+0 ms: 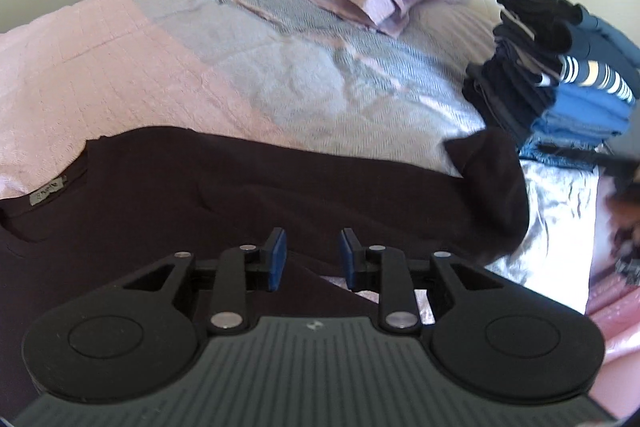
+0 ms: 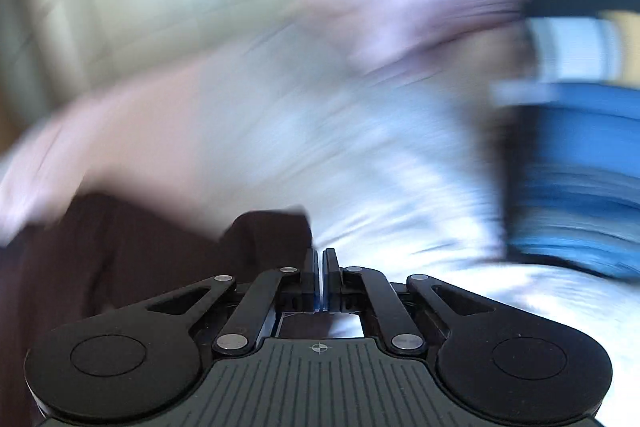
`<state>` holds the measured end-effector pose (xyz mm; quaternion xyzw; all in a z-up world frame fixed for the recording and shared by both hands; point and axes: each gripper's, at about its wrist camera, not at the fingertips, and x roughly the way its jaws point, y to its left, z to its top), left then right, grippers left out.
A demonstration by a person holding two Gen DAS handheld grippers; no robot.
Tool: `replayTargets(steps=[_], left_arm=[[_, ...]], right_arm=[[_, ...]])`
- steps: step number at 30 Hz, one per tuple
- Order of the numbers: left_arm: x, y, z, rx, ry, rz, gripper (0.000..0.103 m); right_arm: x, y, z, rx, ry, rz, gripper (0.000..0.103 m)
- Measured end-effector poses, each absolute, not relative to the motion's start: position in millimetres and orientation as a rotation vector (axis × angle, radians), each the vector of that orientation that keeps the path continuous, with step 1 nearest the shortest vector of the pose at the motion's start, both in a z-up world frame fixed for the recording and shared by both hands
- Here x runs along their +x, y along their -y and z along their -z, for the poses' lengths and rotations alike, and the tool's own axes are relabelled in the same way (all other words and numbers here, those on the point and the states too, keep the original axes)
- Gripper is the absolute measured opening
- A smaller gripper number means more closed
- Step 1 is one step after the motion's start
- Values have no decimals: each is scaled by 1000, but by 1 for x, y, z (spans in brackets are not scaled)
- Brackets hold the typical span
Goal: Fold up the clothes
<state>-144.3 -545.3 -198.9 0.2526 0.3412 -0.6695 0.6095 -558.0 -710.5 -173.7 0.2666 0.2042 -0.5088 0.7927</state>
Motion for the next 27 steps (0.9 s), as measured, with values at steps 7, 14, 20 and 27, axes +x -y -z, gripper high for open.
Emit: replayTargets(steps=[7, 14, 20, 27], left_arm=[[-157, 586, 233, 704, -793, 1622, 25], [-218, 660, 259, 793, -814, 1844, 25], [-237, 683, 260, 786, -776, 1893, 25], [-214, 680, 264, 879, -776, 1828, 25]], right_arm=[[-647, 721, 210, 902, -333, 1320, 1], [-579, 701, 193, 725, -488, 1054, 67], [-487, 682, 230, 435, -750, 856, 89], [-590, 694, 223, 725, -556, 1257, 36]])
